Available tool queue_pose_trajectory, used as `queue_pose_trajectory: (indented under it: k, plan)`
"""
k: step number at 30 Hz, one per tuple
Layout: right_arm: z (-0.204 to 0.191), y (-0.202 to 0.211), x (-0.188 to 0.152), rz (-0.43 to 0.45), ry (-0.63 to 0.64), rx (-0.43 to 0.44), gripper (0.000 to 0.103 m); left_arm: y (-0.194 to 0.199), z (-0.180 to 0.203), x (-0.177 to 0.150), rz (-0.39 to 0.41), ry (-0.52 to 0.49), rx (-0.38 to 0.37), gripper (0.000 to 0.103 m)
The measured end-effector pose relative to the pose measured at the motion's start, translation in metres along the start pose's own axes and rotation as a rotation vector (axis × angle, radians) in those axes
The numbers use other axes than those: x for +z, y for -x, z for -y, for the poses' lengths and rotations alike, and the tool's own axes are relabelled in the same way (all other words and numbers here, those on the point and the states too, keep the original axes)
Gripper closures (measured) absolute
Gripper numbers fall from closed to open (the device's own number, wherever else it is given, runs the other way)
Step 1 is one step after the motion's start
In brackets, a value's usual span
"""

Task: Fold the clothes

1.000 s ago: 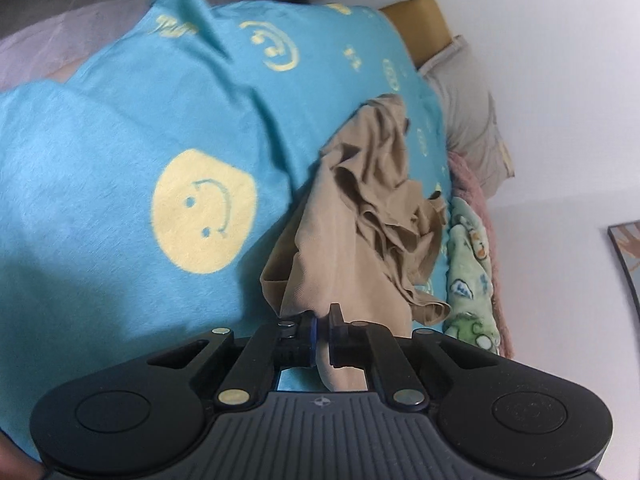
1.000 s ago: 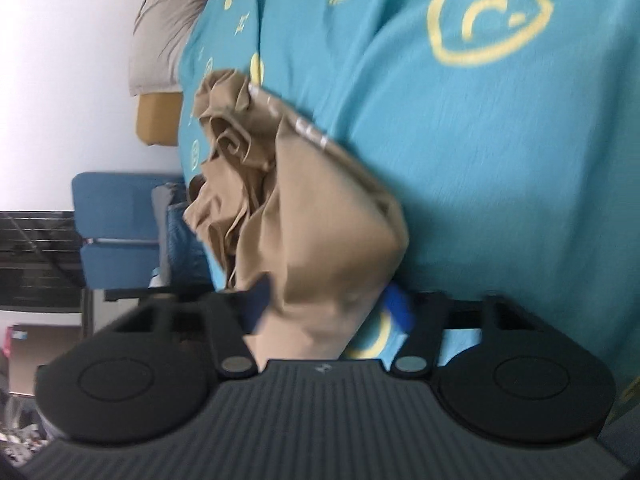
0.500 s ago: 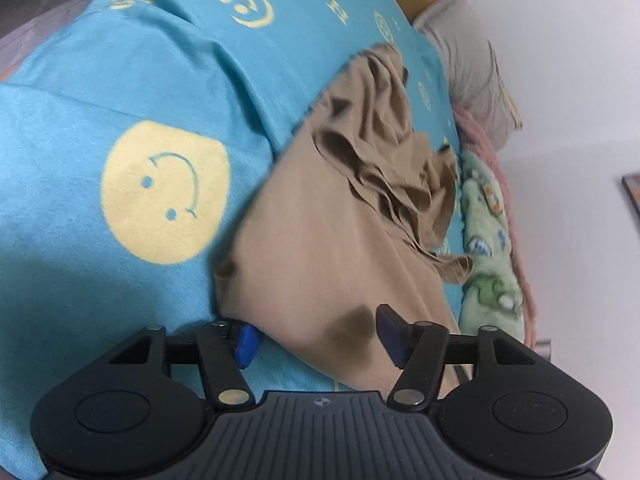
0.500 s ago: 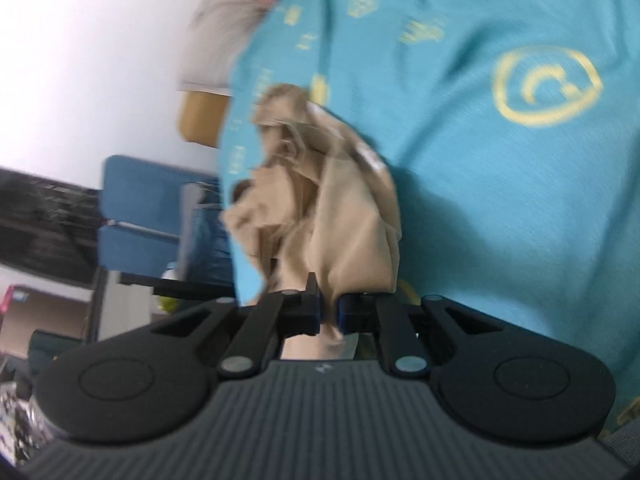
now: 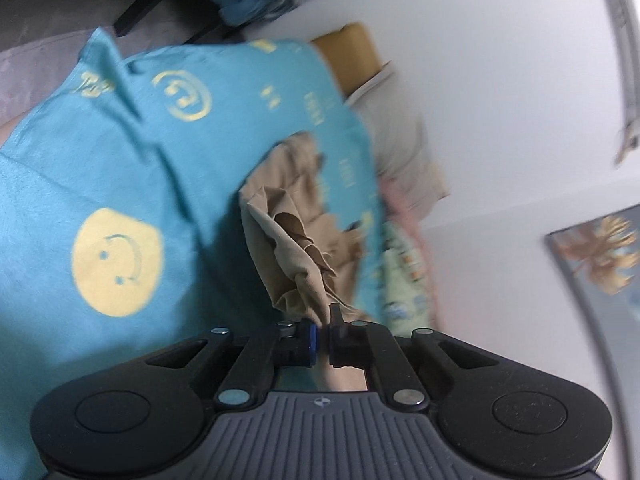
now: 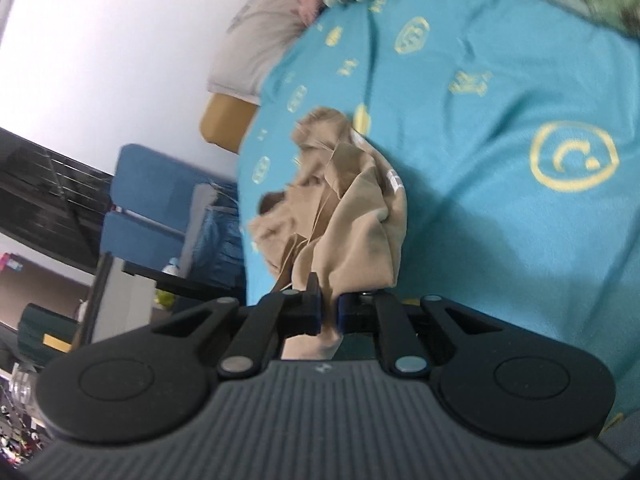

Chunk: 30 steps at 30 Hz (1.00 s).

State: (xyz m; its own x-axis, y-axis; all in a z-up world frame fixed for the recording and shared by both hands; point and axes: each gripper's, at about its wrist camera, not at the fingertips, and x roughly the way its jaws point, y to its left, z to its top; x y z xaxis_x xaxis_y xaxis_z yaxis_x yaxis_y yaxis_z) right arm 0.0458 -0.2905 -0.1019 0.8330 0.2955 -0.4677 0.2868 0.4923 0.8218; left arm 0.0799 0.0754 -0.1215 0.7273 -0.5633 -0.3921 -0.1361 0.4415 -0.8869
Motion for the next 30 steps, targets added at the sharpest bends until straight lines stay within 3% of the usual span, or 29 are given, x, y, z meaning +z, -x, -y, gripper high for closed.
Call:
queue_pose_trajectory:
  k: [5, 9, 13, 16, 19, 24, 28, 30]
  plan:
    - [-0.024, 0.054, -0.005, 0.011, 0.090, 0.024, 0.093, 0.045, 0.036, -0.017, -0.021, -0.033, -0.027, 0.099]
    - [-0.022, 0.114, -0.027, 0.002, 0.133, 0.041, 0.093, 0.107, 0.037, -0.051, -0.083, -0.051, -0.008, 0.099]
    - [-0.018, 0.168, -0.058, 0.004, 0.183, 0.045, 0.093, 0.153, 0.032, -0.080, -0.093, -0.061, 0.020, 0.099]
    - [-0.021, 0.187, -0.071, 0.025, 0.204, 0.056, 0.093, 0.172, 0.033, -0.087, -0.088, -0.072, 0.038, 0.099]
    - [-0.025, 0.175, -0.063, 0.023, 0.207, 0.043, 0.093, 0.162, 0.039, -0.073, -0.088, -0.059, 0.063, 0.099]
    - [-0.029, 0.140, -0.043, 0.002, 0.193, 0.006, 0.093, 0.111, 0.045, -0.046, -0.105, -0.037, 0.128, 0.099]
    - [-0.032, 0.113, -0.027, -0.016, 0.182, -0.023, 0.091, 0.083, 0.048, -0.036, -0.109, -0.047, 0.138, 0.099]
    - [-0.026, 0.103, -0.028, -0.071, 0.142, -0.023, 0.091, 0.080, 0.049, -0.036, -0.118, -0.060, 0.138, 0.099]
